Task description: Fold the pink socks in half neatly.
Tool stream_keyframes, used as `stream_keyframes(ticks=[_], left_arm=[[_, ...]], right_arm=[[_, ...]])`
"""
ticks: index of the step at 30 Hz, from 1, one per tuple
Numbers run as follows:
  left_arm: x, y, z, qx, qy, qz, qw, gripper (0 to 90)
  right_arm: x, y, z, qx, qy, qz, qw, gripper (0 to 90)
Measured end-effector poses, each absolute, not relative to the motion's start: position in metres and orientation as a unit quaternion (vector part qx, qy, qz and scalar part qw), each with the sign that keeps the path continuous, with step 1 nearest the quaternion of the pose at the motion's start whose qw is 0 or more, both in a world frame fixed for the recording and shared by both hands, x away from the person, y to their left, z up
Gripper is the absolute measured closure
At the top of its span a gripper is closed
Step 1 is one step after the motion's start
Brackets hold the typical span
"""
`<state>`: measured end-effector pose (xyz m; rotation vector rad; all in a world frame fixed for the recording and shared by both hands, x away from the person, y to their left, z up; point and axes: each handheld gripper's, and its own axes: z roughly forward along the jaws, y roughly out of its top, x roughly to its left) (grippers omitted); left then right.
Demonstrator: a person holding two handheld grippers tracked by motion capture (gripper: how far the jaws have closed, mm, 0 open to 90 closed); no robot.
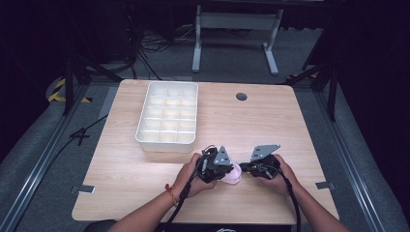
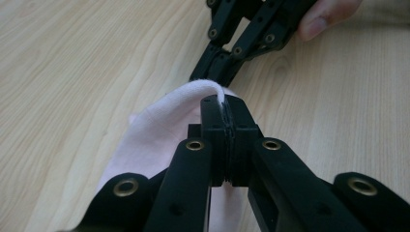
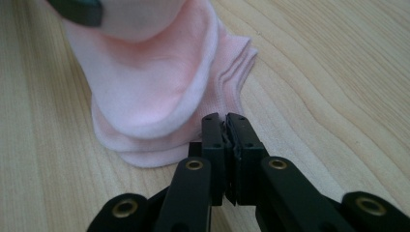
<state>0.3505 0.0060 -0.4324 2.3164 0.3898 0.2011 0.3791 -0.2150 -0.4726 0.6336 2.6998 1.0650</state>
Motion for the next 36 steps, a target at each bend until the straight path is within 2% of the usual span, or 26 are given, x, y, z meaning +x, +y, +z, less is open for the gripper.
stream_keyframes(ticks=[8, 14, 20, 23, 25, 26, 29, 31, 34, 36], left_arm=[[0.349, -0.015, -0.462, 0.925, 0.133, 0.060, 0.352, 88.0], [0.349, -0.015, -0.467, 0.922, 0.142, 0.052, 0.358, 84.9], [0.351, -0.014, -0.468, 0.923, 0.132, 0.053, 0.358, 80.9], [0.350, -0.013, -0.468, 0.922, 0.131, 0.045, 0.360, 75.4], [0.349, -0.013, -0.467, 0.924, 0.129, 0.044, 0.357, 68.1], [0.348, -0.012, -0.467, 0.924, 0.130, 0.045, 0.358, 68.1], [0.343, 0.000, -0.457, 0.927, 0.124, 0.044, 0.351, 57.8], [0.342, 0.005, -0.452, 0.927, 0.122, 0.047, 0.352, 57.4], [0.346, 0.023, -0.441, 0.917, 0.141, 0.063, 0.369, 61.7], [0.354, 0.031, -0.440, 0.908, 0.164, 0.067, 0.381, 69.6]], right_arm=[[0.379, -0.216, -0.472, 0.212, 0.906, 0.354, 0.091, 84.8], [0.379, -0.225, -0.454, 0.224, 0.879, 0.410, 0.094, 84.5], [0.367, -0.205, -0.452, 0.181, 0.888, 0.414, 0.084, 83.2], [0.371, -0.200, -0.460, 0.185, 0.895, 0.395, 0.088, 83.2], [0.372, -0.199, -0.461, 0.184, 0.898, 0.389, 0.091, 83.4], [0.373, -0.198, -0.462, 0.185, 0.900, 0.383, 0.094, 83.6], [0.374, -0.195, -0.468, 0.187, 0.904, 0.373, 0.095, 85.0], [0.375, -0.196, -0.469, 0.189, 0.902, 0.376, 0.092, 85.2], [0.374, -0.196, -0.470, 0.192, 0.902, 0.376, 0.088, 85.5], [0.375, -0.195, -0.470, 0.194, 0.902, 0.375, 0.088, 85.9]])
